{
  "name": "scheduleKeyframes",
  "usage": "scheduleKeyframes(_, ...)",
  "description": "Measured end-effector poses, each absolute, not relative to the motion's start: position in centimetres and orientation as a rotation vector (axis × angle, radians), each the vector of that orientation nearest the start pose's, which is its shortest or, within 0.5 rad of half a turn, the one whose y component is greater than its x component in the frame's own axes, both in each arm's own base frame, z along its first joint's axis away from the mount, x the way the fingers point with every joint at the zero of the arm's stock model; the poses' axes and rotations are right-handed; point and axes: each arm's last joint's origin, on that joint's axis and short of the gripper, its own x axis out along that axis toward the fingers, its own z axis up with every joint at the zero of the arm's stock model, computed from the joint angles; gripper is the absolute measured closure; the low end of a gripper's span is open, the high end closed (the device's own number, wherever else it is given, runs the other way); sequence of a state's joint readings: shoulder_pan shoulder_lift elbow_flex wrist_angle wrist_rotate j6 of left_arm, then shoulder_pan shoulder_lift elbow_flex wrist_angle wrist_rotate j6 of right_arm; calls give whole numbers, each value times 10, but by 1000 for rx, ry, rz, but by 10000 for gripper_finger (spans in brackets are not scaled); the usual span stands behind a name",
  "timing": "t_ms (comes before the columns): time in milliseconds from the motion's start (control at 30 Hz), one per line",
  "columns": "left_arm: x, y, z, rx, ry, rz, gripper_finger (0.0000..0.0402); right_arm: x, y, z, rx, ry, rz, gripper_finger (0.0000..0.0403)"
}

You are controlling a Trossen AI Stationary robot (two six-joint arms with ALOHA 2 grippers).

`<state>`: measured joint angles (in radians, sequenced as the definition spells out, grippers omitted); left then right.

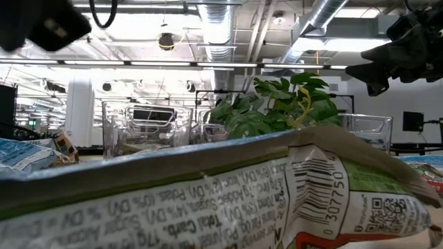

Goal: Pick and place Granola Bars by type
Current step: Put the yellow granola bar into the middle transparent bin

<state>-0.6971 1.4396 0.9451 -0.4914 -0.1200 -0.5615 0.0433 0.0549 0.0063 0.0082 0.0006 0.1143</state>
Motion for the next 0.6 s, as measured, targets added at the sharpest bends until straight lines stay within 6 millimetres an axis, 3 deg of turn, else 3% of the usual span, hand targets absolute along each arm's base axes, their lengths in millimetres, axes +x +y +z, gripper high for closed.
scheduleKeyframes(367,226,-186,188,-247,1200,-142,251,101,4,162,113,43,40,178)
scheduleKeyframes(600,226,-185,183,-283,1244,-95,251,101,4,162,113,43,40,178)
